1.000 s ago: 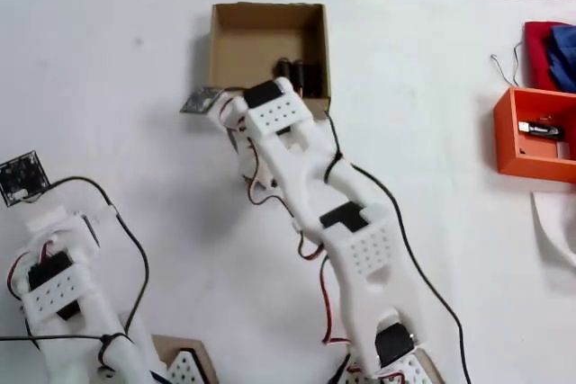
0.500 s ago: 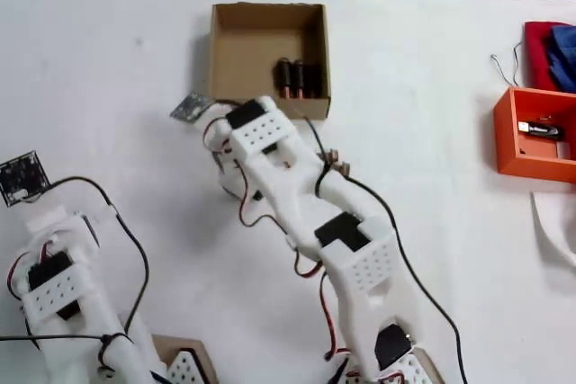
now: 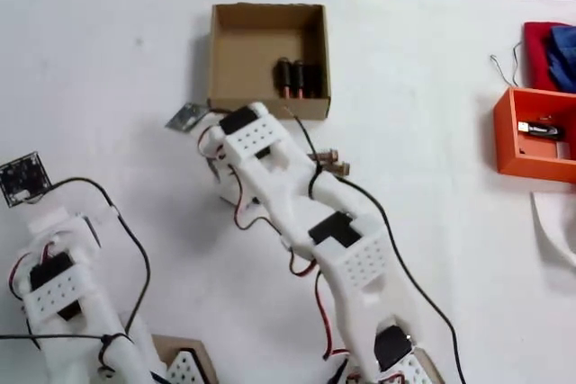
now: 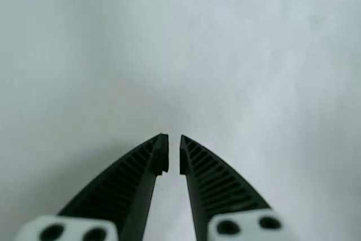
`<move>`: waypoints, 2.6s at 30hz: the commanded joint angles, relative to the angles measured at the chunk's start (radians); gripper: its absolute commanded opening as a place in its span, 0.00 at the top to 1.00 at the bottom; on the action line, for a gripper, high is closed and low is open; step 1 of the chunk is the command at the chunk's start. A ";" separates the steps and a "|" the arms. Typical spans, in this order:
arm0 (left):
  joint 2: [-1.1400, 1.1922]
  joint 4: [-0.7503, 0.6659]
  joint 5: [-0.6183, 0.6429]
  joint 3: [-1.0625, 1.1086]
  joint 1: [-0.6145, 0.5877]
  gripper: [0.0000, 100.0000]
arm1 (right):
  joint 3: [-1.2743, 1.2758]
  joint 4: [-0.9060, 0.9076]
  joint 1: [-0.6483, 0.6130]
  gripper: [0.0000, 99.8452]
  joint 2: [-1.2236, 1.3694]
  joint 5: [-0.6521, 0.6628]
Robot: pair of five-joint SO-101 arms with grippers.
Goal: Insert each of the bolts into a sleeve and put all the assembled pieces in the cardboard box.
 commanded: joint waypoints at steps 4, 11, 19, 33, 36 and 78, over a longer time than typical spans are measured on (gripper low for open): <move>-0.017 -0.018 0.006 -0.001 0.012 0.93 | -0.028 0.012 0.005 0.97 0.004 -0.002; -0.017 -0.018 0.006 -0.001 0.012 0.93 | -0.112 0.091 0.070 0.98 -0.200 -0.008; -0.011 -0.011 -0.114 -0.004 0.084 0.93 | -0.112 0.168 0.289 0.98 -0.665 -0.028; 0.422 0.770 -0.365 -0.869 0.827 0.82 | -0.110 0.289 0.926 0.98 -0.960 -0.304; 0.652 0.876 -0.411 -1.090 0.977 0.82 | -0.114 0.318 1.067 0.98 -0.975 -0.304; 1.791 1.017 -0.603 -2.359 1.289 0.82 | 0.310 0.352 1.357 0.98 -1.305 -0.169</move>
